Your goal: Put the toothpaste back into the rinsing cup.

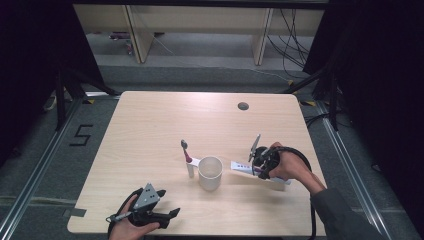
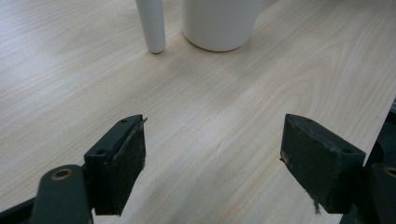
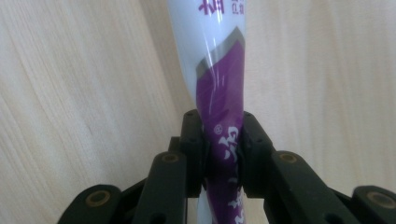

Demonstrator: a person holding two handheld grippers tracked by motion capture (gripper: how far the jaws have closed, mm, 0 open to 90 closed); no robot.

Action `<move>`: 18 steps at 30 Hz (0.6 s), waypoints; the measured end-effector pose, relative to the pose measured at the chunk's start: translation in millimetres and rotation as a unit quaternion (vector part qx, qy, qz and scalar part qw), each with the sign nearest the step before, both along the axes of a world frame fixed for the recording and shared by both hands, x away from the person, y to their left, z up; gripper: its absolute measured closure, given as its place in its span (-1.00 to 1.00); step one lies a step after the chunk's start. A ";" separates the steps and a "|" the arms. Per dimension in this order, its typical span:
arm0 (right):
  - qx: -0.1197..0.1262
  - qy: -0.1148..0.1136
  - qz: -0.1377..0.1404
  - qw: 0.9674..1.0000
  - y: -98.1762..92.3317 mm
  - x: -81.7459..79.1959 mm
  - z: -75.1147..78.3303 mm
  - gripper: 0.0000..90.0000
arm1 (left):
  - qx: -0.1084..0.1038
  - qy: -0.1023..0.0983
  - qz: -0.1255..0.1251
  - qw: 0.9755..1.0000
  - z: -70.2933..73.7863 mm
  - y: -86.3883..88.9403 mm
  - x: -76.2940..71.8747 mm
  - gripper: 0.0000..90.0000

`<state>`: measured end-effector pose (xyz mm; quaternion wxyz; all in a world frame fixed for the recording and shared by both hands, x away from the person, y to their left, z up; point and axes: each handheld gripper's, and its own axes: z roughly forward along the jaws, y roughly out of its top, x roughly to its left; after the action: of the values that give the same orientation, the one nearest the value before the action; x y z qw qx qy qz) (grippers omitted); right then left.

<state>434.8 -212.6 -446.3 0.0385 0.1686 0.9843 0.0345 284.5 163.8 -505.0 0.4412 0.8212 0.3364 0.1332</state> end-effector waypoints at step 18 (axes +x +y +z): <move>0.213 -0.099 -0.064 0.970 -27.0 5.0 37.9 0.68 | 0.000 0.004 0.006 1.000 0.5 0.7 0.4 -0.51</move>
<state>439.9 -239.6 -408.4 0.1014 0.2316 0.9325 0.2578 284.9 164.5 -504.4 0.4392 0.8195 0.3433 0.1330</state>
